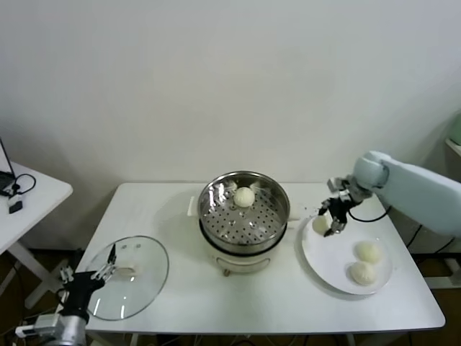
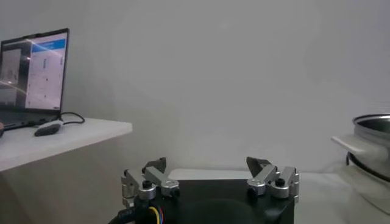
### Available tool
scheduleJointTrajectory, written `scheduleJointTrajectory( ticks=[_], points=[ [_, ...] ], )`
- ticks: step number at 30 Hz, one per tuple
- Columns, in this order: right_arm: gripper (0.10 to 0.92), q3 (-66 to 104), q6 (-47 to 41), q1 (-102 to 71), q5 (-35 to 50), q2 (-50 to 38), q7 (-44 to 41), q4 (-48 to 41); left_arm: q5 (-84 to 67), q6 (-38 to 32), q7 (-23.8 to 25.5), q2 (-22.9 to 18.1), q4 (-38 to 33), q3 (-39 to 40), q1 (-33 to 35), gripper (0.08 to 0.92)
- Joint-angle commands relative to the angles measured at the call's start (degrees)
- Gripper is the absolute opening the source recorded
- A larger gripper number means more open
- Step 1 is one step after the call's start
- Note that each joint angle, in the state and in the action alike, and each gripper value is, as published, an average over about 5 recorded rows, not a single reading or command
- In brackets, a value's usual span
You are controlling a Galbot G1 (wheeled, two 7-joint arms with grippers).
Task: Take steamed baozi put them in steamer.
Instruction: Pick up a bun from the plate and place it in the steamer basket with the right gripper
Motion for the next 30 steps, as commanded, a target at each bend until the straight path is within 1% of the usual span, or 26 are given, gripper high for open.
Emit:
scheduleJointTrajectory(
  ticks=[1,7,12,22,30],
  points=[
    [0.679,-21.51,-1.67,24.88,20.54,4.34,0.18,2.21,0.28,-0.07,0.03,0.18,-0.7,0.91,0.21,0.823],
    [0.679,-22.39,-3.37,26.43,25.28,8.89,1.21,3.89,0.33,-0.33,0.02,0.09,-1.27,1.66,0.29,0.823],
    [0.679,-19.84,-4.79,23.97,27.04,14.63,2.55,3.15,-0.01,-0.84,-0.01,0.09,-1.53,1.61,1.05,0.823],
    [0.68,-12.29,-6.7,12.38,25.08,27.13,5.65,-1.13,-0.19,-1.24,-0.31,1.0,-2.05,0.22,3.37,0.823],
    [0.684,-9.52,-6.61,5.31,22.21,32.76,5.98,-6.3,0.3,-0.8,-0.28,0.66,-2.3,0.3,2.83,0.823]
  ],
)
